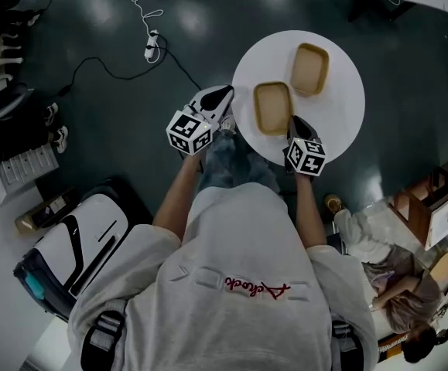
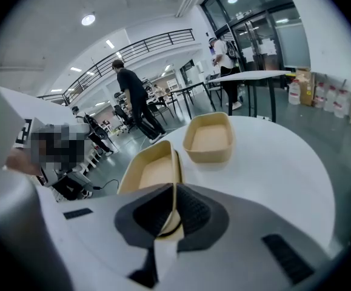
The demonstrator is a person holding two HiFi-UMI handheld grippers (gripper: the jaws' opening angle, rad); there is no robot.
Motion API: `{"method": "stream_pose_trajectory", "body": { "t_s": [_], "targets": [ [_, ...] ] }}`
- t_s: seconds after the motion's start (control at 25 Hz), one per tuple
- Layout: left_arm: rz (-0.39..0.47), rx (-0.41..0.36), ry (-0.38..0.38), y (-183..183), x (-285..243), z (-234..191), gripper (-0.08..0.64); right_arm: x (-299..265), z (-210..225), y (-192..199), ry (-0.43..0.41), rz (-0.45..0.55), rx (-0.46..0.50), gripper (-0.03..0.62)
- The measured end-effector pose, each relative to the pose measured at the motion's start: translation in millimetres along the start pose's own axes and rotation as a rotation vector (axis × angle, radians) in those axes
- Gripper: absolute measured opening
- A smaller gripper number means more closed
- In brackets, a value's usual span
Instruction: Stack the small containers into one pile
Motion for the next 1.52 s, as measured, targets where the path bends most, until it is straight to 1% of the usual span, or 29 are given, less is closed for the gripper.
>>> {"method": "stream_pose_trajectory", "body": {
  "t_s": [0.4, 0.56, 0.6, 0.64, 0.76, 1.0, 1.08, 1.12, 1.16, 1.24, 1.52],
  "targets": [
    [-0.004, 0.01, -0.003, 7.3, 7.5, -3.7, 0.011, -6.3, 2.2, 13.2, 0.036, -0.018, 0.012, 0.032],
    [-0.01, 0.008, 0.002, 8.6, 6.8, -2.2, 0.011, -5.9, 1.6, 13.6, 0.015, -0.013, 0.013, 0.035],
    [-0.01, 0.007, 0.004, 8.5, 6.3, -1.3, 0.011, -5.3, 1.6, 13.7, 0.008, -0.011, 0.012, 0.049],
    [-0.01, 0.006, 0.006, 8.3, 5.8, -0.4, 0.011, -4.6, 1.7, 13.5, 0.004, -0.009, 0.012, 0.077],
    [-0.006, 0.003, 0.013, 7.3, 4.4, 2.7, 0.011, -1.5, 2.1, 11.1, 0.002, 0.009, 0.018, 0.12],
    [-0.007, 0.001, 0.023, 8.7, 2.7, 11.0, 0.011, 7.4, 4.4, 8.8, 0.02, 0.041, 0.02, 0.126],
    [-0.006, -0.002, 0.027, 8.8, 1.8, 13.3, 0.011, 10.9, 6.7, 6.7, 0.031, 0.054, 0.022, 0.123],
    [-0.006, -0.003, 0.028, 8.6, 1.3, 14.3, 0.011, 12.9, 8.6, 5.4, 0.041, 0.062, 0.024, 0.104],
    [-0.006, -0.005, 0.03, 8.3, 0.6, 15.3, 0.011, 15.1, 10.6, 3.8, 0.054, 0.072, 0.028, 0.068],
    [-0.007, -0.008, 0.037, 7.1, -2.0, 17.5, 0.011, 19.2, 14.3, 1.0, 0.072, 0.088, 0.032, 0.037],
    [-0.026, -0.021, 0.09, 4.0, -22.6, 29.4, 0.011, 31.4, 31.9, 0.5, 0.113, 0.103, -0.009, 0.025]
  ]
}}
Point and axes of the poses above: the fingertips, and each gripper's own axes: x backward along the fingers, z to its right, y out of its underside, the point moved 2 cm from there along x, backward along the fingers, and after that the axes turned 6 degrees about y, right-handed, at the moved point
